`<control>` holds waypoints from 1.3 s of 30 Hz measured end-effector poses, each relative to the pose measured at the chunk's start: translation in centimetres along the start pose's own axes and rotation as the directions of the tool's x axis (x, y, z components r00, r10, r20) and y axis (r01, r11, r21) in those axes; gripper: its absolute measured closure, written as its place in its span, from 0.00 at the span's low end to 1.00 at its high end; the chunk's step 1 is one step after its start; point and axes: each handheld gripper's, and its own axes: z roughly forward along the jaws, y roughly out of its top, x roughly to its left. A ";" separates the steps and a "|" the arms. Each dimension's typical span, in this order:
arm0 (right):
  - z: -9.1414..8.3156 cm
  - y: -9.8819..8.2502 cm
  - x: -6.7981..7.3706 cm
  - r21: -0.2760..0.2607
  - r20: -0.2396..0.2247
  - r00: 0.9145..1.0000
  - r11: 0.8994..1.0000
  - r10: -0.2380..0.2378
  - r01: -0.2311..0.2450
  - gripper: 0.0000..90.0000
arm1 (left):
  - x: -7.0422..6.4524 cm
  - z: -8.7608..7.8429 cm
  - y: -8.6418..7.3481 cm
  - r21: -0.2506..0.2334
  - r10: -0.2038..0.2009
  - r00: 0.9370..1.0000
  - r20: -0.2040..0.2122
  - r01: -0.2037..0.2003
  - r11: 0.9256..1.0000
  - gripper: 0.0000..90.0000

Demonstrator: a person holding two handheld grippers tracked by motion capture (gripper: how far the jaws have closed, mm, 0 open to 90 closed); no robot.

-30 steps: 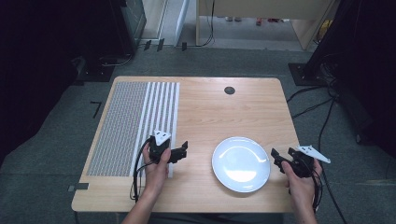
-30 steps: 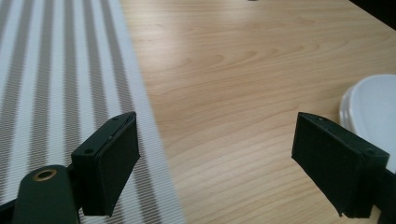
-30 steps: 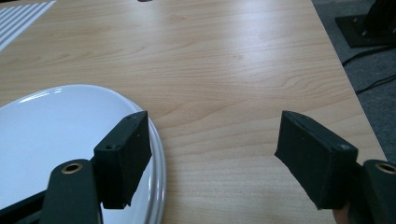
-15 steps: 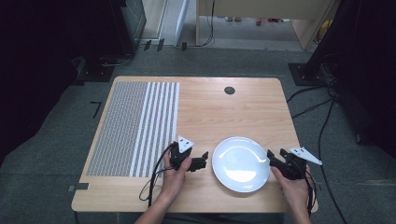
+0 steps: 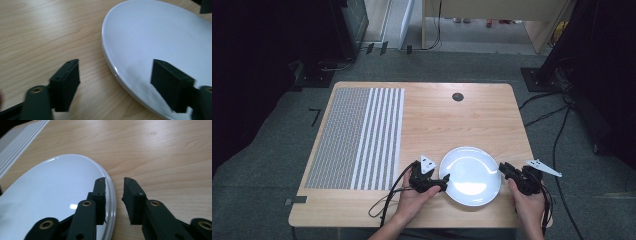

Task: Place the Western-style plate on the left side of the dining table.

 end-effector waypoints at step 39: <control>0.7 -0.5 -0.6 0.074 -0.152 0.970 0.981 0.188 -0.178 0.97 | 3.4 -0.7 0.0 0.095 -0.186 0.951 0.247 0.167 0.981 0.73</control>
